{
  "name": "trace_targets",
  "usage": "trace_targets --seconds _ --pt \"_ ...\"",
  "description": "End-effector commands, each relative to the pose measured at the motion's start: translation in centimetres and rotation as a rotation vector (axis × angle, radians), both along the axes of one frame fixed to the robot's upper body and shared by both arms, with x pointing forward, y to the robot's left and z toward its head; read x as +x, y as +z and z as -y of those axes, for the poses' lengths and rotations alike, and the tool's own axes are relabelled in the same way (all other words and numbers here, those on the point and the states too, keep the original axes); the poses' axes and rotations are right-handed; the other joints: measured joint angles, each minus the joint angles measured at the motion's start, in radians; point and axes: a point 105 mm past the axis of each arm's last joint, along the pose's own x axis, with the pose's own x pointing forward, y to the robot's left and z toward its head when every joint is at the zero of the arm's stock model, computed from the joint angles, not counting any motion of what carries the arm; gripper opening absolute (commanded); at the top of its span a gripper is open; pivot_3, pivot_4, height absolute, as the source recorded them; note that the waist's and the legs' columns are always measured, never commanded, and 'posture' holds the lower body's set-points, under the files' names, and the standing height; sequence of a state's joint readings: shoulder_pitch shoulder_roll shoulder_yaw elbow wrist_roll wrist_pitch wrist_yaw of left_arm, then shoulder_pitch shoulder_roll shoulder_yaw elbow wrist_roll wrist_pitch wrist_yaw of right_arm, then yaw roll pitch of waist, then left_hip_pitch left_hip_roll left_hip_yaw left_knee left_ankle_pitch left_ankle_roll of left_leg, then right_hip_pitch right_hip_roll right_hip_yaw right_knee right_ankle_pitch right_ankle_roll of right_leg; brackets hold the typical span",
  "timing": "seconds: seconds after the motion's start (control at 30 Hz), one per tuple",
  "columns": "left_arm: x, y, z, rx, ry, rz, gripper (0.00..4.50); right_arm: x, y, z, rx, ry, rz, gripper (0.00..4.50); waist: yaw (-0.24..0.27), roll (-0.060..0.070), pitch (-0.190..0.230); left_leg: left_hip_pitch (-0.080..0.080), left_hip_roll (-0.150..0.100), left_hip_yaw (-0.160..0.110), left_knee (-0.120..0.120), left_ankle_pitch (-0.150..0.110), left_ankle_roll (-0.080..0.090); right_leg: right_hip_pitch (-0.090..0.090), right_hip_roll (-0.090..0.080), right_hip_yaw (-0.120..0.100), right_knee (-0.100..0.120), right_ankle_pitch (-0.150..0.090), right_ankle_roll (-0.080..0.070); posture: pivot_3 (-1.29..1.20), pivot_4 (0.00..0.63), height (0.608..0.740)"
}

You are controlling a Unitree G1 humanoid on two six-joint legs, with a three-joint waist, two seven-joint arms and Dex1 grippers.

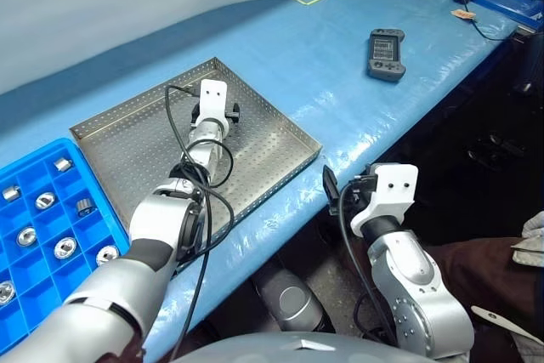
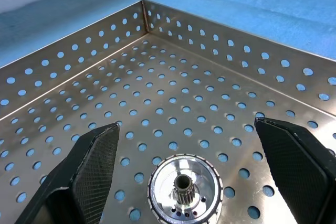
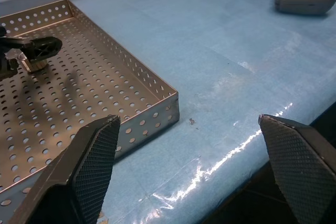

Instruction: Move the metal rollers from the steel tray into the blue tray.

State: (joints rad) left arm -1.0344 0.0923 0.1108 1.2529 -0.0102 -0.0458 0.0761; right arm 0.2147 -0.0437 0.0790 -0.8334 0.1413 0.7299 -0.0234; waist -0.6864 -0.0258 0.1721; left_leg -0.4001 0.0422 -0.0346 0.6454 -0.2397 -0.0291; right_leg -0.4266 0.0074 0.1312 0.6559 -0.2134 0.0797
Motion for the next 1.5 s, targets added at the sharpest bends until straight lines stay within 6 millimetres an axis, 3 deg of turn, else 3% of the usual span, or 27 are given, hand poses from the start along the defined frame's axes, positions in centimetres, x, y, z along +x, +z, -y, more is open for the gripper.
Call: trace_targets --seconds 0.03,0.5,0.6,0.8,0.97,1.07,1.3,1.5 --pt "-0.1 -0.3 0.5 -0.013 -0.019 -0.022 4.50 -0.3 1.5 0.1 0.003 -0.010 0.058 4.46 0.000 0.000 0.000 0.000 0.000 0.000 0.000 0.000 0.000 0.000 0.000 0.000 0.000 0.000 0.000 -0.66 0.150 0.740" --pt "-0.9 -2.7 -0.2 -0.015 0.052 -0.138 4.50 -0.5 1.4 0.4 0.007 -0.037 0.056 4.46 -0.036 -0.004 -0.002 0.004 0.000 0.000 0.001 0.000 0.000 0.005 0.000 0.000 0.000 0.001 0.001 -0.68 0.150 0.740" --pt "-0.8 -2.7 -0.2 -0.021 0.051 -0.134 3.87 -0.5 1.3 0.4 0.008 -0.036 0.055 4.50 -0.043 -0.004 -0.002 0.008 0.000 -0.001 0.001 0.000 0.000 0.010 -0.001 -0.001 -0.004 0.001 0.002 -0.68 0.150 0.740" --pt "-0.8 -2.6 -0.3 -0.026 0.048 -0.130 1.84 -0.4 1.3 0.3 0.011 -0.032 0.054 4.50 -0.054 -0.005 -0.003 0.006 0.000 0.000 0.000 -0.002 0.002 0.014 -0.001 0.000 -0.014 0.004 0.007 -0.67 0.150 0.740" --pt "-0.7 -2.3 -0.3 -0.048 0.040 -0.113 1.71 -0.2 1.2 0.3 0.014 -0.029 0.054 4.50 -0.053 -0.005 -0.003 0.006 -0.001 0.000 0.000 -0.002 0.003 0.014 -0.002 0.000 -0.014 0.004 0.007 -0.65 0.150 0.740" --pt "-0.4 -1.2 0.0 -0.078 0.018 -0.068 1.71 0.0 1.3 0.0 0.019 -0.013 0.059 4.50 -0.049 -0.005 -0.003 0.006 -0.001 0.000 0.000 -0.002 0.003 0.014 -0.002 0.000 -0.014 0.004 0.007 -0.63 0.150 0.740" --pt "0.4 3.8 1.5 -0.158 -0.113 0.123 1.71 0.9 1.7 -1.3 0.039 0.052 0.079 4.50 -0.021 -0.006 -0.001 0.005 -0.001 0.000 0.000 -0.002 0.003 0.012 -0.002 0.000 -0.014 0.004 0.007 -0.56 0.150 0.740" --pt "-1.0 7.7 0.6 -0.150 -0.197 0.263 1.71 1.7 1.9 -2.8 0.053 0.130 0.091 4.50 0.032 -0.006 -0.001 0.006 0.000 0.000 -0.003 -0.002 0.003 0.011 -0.001 0.001 -0.013 0.004 0.007 -0.46 0.150 0.740"
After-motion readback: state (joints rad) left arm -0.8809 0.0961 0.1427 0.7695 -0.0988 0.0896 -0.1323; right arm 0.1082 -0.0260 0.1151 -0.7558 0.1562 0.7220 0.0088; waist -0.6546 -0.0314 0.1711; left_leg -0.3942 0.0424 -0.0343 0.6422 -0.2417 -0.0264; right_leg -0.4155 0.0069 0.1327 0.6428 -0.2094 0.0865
